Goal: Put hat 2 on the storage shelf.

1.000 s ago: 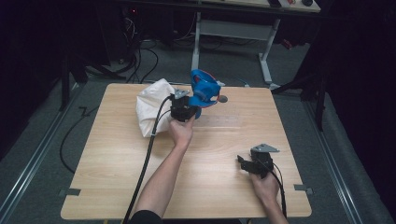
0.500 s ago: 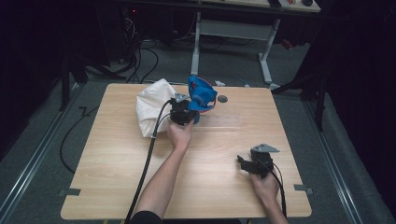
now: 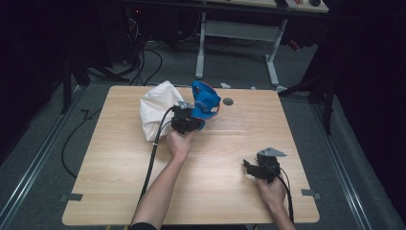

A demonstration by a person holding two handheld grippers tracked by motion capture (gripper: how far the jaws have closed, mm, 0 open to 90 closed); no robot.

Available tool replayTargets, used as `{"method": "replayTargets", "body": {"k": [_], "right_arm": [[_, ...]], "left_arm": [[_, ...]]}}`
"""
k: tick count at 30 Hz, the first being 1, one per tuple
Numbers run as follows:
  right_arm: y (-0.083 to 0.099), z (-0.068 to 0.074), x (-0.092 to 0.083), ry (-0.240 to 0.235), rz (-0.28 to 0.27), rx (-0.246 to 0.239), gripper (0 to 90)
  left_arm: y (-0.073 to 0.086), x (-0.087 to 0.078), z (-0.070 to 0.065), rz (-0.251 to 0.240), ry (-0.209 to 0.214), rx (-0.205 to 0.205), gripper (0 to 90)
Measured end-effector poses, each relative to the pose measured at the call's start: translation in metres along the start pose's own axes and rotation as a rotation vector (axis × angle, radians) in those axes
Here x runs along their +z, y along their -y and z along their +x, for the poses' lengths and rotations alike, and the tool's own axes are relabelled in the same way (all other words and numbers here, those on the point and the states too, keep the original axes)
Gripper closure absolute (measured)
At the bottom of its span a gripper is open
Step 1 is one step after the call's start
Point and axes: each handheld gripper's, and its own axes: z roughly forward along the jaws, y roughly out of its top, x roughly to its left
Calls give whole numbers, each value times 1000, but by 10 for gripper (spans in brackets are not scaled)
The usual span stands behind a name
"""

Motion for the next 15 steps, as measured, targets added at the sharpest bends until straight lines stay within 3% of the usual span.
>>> {"method": "replayTargets", "body": {"k": [4, 9, 15], "right_arm": [[0, 0, 0, 0, 0, 0, 353], [0, 0, 0, 0, 0, 0, 352], [0, 0, 0, -1, 1, 3, 352]], "left_arm": [[2, -5, 0, 15, -5, 21, 445], [6, -17, -3, 43, 6, 58, 363], [7, -34, -1, 44, 22, 69, 332]]}}
